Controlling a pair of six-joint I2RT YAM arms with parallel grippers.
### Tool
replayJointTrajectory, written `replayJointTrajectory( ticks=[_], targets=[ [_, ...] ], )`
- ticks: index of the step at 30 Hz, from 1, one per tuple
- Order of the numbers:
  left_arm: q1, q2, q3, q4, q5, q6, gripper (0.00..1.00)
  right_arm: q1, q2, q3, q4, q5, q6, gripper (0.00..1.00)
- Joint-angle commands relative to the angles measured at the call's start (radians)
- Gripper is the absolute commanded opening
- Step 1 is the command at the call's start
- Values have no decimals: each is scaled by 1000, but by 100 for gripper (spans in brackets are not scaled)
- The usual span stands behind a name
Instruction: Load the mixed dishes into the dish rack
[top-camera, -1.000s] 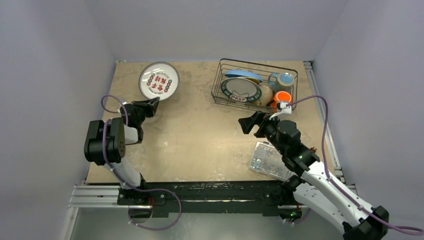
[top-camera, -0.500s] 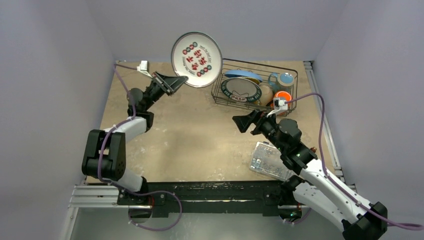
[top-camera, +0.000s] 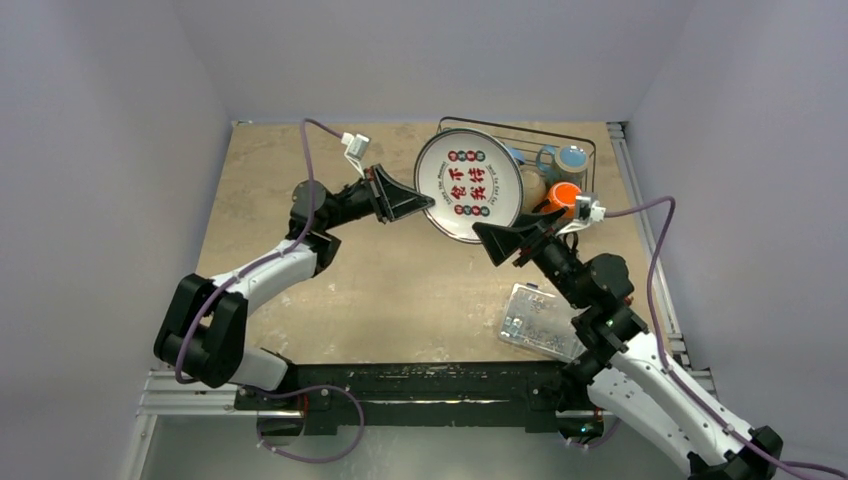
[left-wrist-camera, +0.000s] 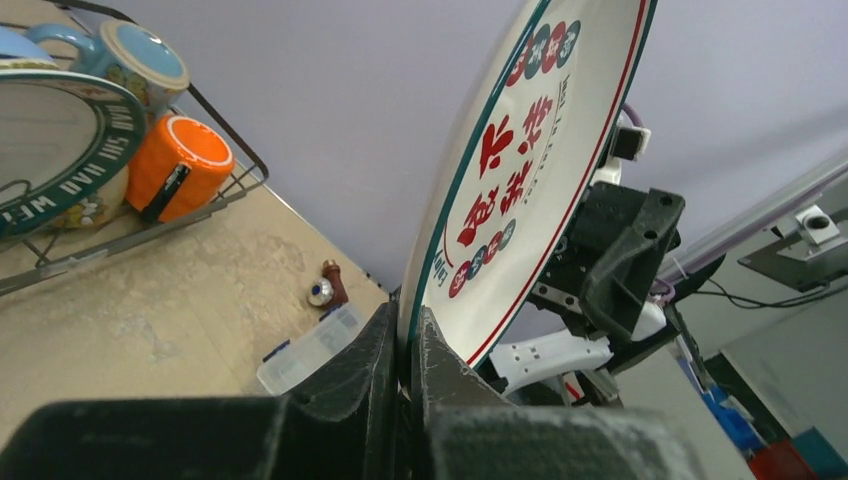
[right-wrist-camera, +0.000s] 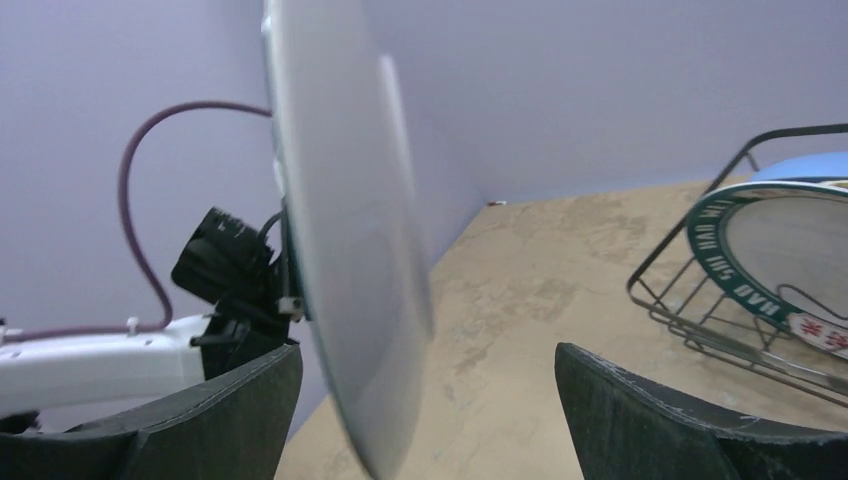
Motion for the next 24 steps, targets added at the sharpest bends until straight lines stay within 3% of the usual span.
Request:
replayJointTrajectory(
  ticks=[1, 4, 9, 13, 18, 20, 22, 24],
  targets=[
    [-50, -31, 78, -43, 54, 104, 0, 1, -93, -15, -104, 265, 53, 99],
    [-92, -29, 119, -197, 76, 197, 0, 1, -186, -81, -104, 322, 90, 97],
    [-142, -79, 182, -553, 10, 455, 0, 1, -283, -158, -20, 293, 65, 81],
    [-150, -94, 188, -591, 0, 492, 0, 1, -280, -158, -23, 260, 58, 66],
    [-156, -86, 197, -603, 7, 497, 0, 1, -238, -149, -3, 211, 46, 34],
    [-156, -89, 199, -614, -2, 501, 8, 1, -226, -146, -1, 199, 46, 25],
    [-156, -102, 202, -657, -33, 523, 25, 1, -215, -133, -26, 221, 52, 0],
    [-155, -135, 204, -731, -129, 582, 36, 1, -206, -114, -89, 279, 69, 0]
  ],
)
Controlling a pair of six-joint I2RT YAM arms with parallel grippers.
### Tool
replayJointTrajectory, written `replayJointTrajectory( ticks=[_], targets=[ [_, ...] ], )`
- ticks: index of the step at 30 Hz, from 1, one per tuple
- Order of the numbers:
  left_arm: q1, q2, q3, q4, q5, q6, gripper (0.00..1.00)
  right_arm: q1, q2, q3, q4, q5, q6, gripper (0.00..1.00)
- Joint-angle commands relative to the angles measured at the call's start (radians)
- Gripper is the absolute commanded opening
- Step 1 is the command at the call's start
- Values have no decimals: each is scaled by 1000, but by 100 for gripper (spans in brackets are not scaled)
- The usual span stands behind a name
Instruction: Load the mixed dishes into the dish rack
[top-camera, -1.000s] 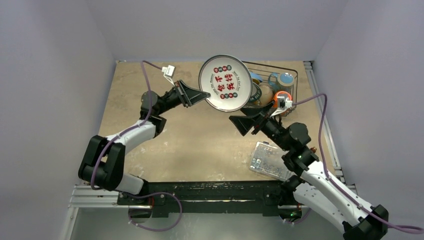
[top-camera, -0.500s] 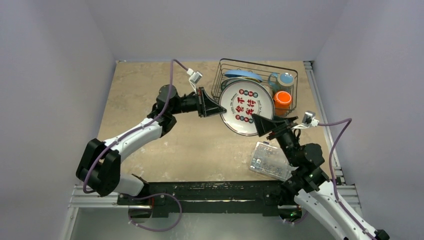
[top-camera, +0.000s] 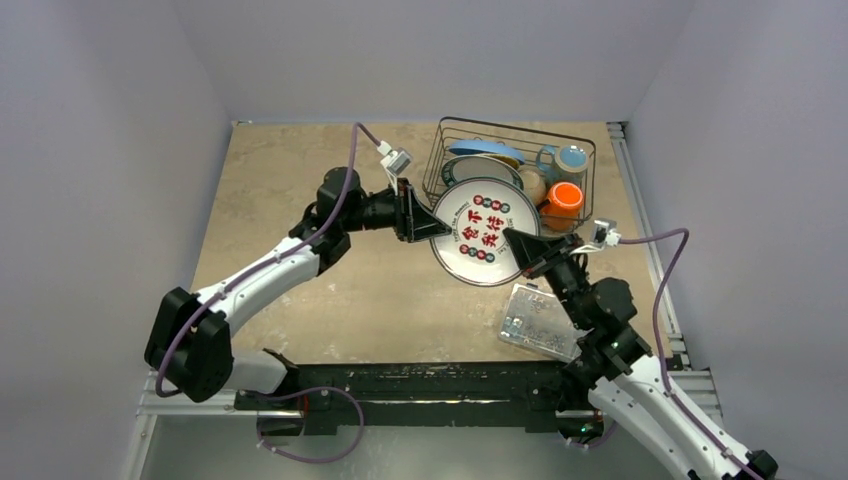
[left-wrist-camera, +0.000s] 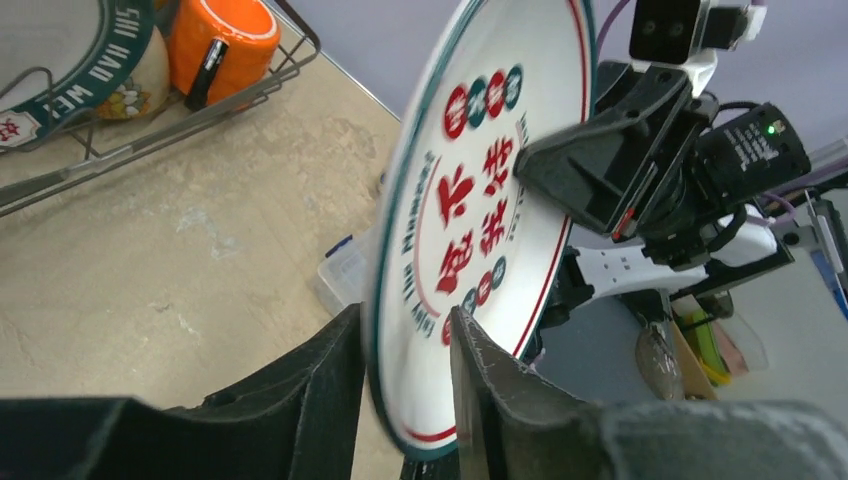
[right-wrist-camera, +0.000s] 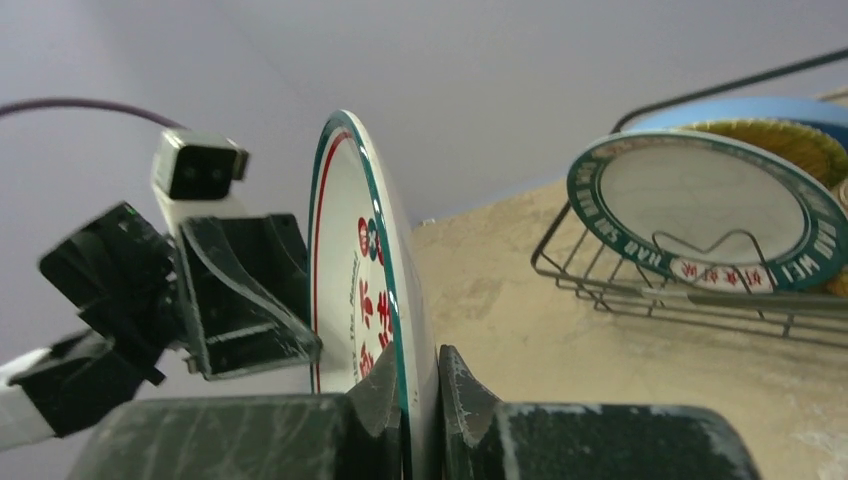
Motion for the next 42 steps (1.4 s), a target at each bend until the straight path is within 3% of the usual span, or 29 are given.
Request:
replayJointTrajectory(
  ticks=[1, 3, 5, 8, 10, 15, 17, 19, 21, 23, 26, 28, 31, 38, 42],
  targets=[
    [-5, -95, 54, -123, -196, 138, 41, 6, 12, 55, -46, 81, 44, 0],
    [-4, -150, 59, -275, -449, 209, 54, 7, 15, 86, -209, 185, 106, 0],
    [-3, -183, 80, -464, -791, 235, 66, 7, 28, 133, -398, 318, 195, 0],
    [18, -187, 138, -645, -1096, 251, 69, 7, 57, 193, -562, 443, 252, 0],
    [23, -204, 132, -647, -1139, 258, 69, 7, 75, 221, -621, 497, 276, 0],
    [23, -230, 111, -610, -1093, 248, 68, 6, 120, 326, -807, 704, 436, 0],
    [24, -223, 121, -624, -1088, 245, 67, 7, 137, 379, -863, 782, 428, 0],
    [24, -226, 119, -622, -1079, 246, 67, 7, 146, 402, -774, 796, 202, 0],
    [25, -236, 110, -608, -1065, 247, 67, 6, 155, 392, -536, 689, -246, 0],
    [26, -245, 100, -594, -1053, 247, 67, 7, 171, 411, -427, 522, -585, 0],
    [25, -254, 97, -591, -1053, 249, 67, 7, 217, 475, -413, 273, -984, 0],
    [28, -257, 96, -587, -1049, 249, 67, 6, 272, 543, -495, 88, -1243, 0],
    [29, -262, 90, -581, -1045, 250, 67, 8, 363, 654, -570, -36, -1458, 0],
    [33, -266, 86, -576, -1041, 252, 67, 17, 538, 719, -613, -140, -1994, 0],
    [40, -265, 87, -573, -1021, 244, 67, 17, 693, 814, -620, -54, -2058, 0]
  ],
)
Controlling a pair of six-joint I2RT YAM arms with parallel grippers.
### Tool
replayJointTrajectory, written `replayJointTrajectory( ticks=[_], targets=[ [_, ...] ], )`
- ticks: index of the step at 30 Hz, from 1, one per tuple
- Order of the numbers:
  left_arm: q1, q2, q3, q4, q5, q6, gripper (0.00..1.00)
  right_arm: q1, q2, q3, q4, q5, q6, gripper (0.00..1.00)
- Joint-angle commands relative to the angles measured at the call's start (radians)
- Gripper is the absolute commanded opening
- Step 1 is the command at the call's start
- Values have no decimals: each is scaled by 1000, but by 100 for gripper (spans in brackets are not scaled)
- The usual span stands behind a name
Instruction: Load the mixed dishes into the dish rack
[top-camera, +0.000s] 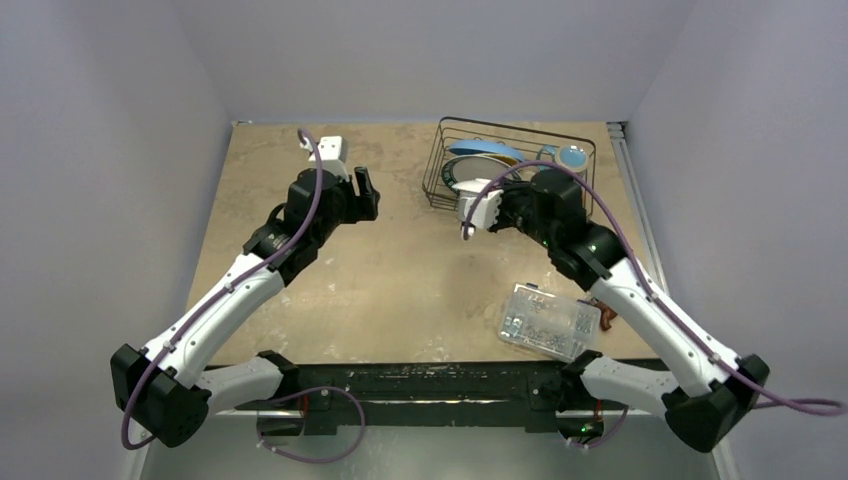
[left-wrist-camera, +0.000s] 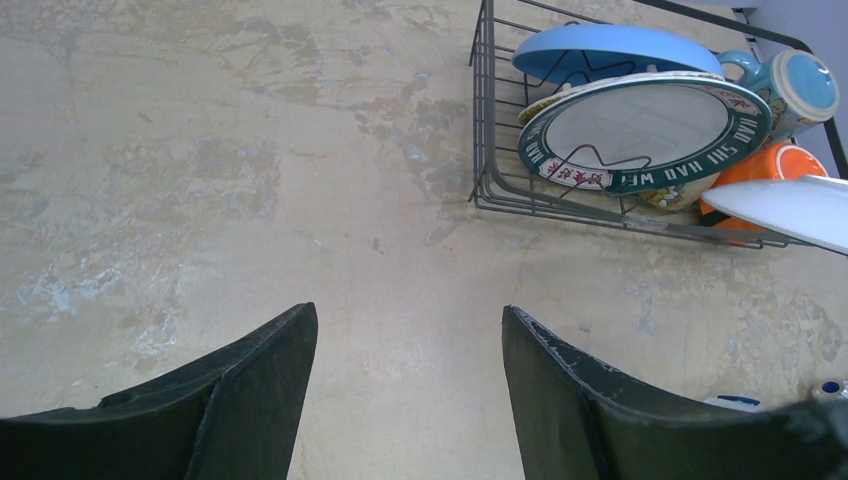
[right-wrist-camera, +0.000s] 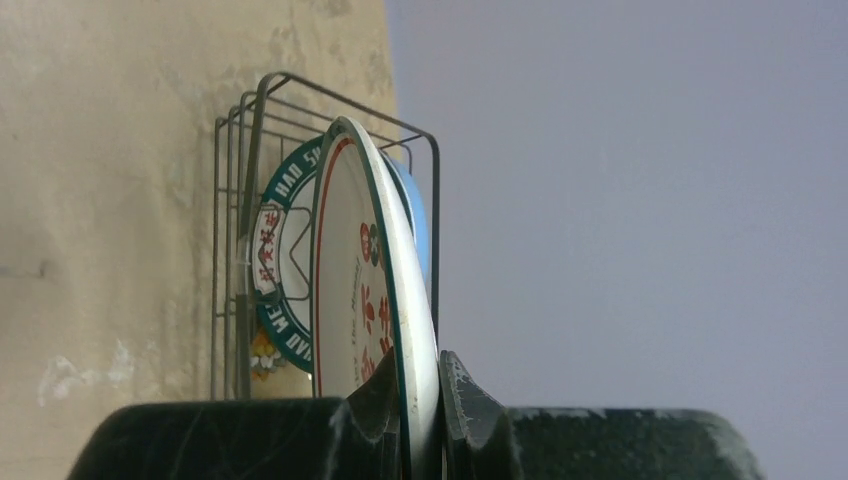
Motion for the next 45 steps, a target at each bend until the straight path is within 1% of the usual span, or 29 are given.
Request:
replayJointTrajectory(
  ticks=[1, 3, 6, 9, 15, 19, 22, 26, 38, 45],
  targets=[
    [11, -22, -6, 48, 24, 13, 67, 3, 137, 133, 41, 46, -249, 0],
    [14, -18, -6, 47, 25, 10, 66, 3, 190, 156, 87, 62, -227, 0],
    [22, -13, -4, 44, 32, 2, 66, 3, 268, 200, 82, 54, -173, 0],
    [28, -15, -3, 41, 38, -4, 66, 3, 327, 217, 104, 96, -121, 0],
    [42, -17, -3, 41, 54, -16, 66, 2, 381, 227, 154, 121, -28, 0],
    [59, -16, -5, 43, 84, -41, 65, 3, 418, 242, 179, 167, 64, 0],
    [66, -16, -6, 43, 93, -48, 65, 2, 436, 239, 204, 185, 101, 0],
    [74, -13, -8, 45, 102, -56, 65, 2, 463, 242, 226, 216, 114, 0],
    [98, -6, -11, 48, 139, -82, 64, 2, 549, 281, 177, 205, 87, 0],
    [105, 3, -11, 48, 154, -89, 64, 1, 588, 282, 185, 184, 87, 1]
  ],
)
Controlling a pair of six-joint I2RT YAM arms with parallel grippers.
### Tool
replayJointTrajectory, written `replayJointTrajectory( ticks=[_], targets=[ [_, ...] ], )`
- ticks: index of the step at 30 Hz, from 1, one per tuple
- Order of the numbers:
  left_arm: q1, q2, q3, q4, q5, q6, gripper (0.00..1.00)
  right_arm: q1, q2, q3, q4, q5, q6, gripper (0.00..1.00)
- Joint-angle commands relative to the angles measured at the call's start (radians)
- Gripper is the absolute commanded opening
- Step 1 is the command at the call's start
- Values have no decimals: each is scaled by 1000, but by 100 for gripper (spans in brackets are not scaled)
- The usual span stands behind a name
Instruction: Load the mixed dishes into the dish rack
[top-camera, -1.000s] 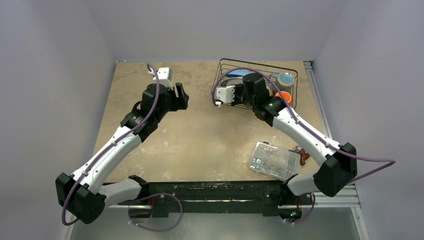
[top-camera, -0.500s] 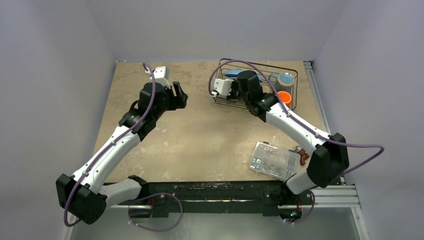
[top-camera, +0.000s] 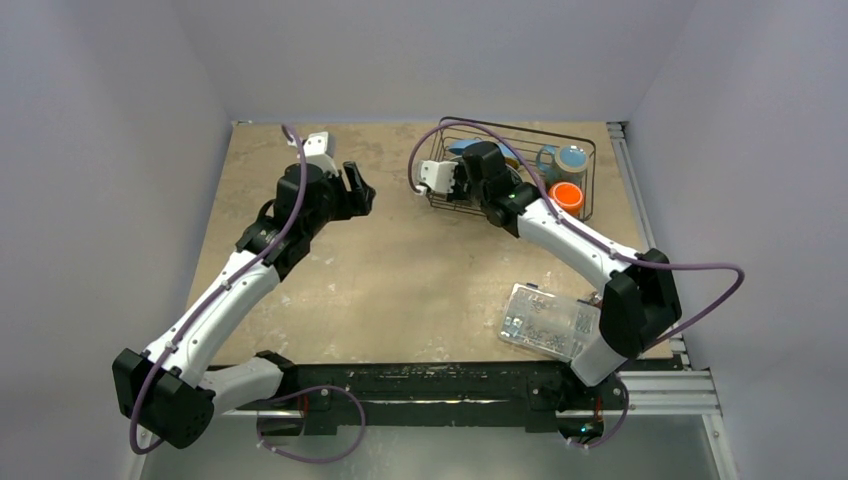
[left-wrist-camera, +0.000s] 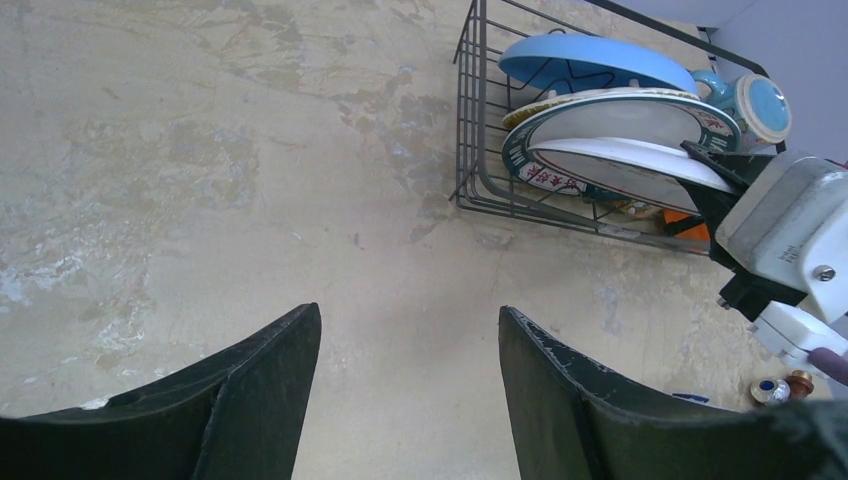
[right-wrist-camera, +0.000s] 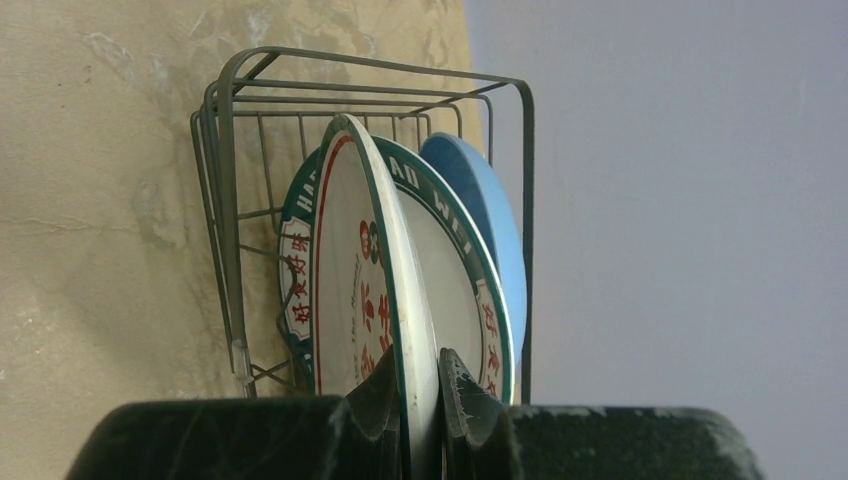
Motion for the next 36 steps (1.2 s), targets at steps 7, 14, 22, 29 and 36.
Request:
replayJointTrajectory(
  ticks=[7, 14, 22, 29, 36],
  targets=[
    [18, 8, -9, 48, 34, -25, 64, 0, 27, 51, 76, 36, 4, 28],
    [23, 16, -9, 47, 45, -33, 63, -1, 8, 56, 83, 49, 28, 55],
    [27, 17, -9, 47, 48, -35, 63, -1, -42, 48, 88, 98, 66, 99],
    [28, 23, -9, 49, 57, -40, 63, -1, -125, -15, 144, 78, 128, 99],
    [27, 28, -9, 47, 59, -40, 63, -9, -115, -56, 356, 463, 219, 99]
  ],
)
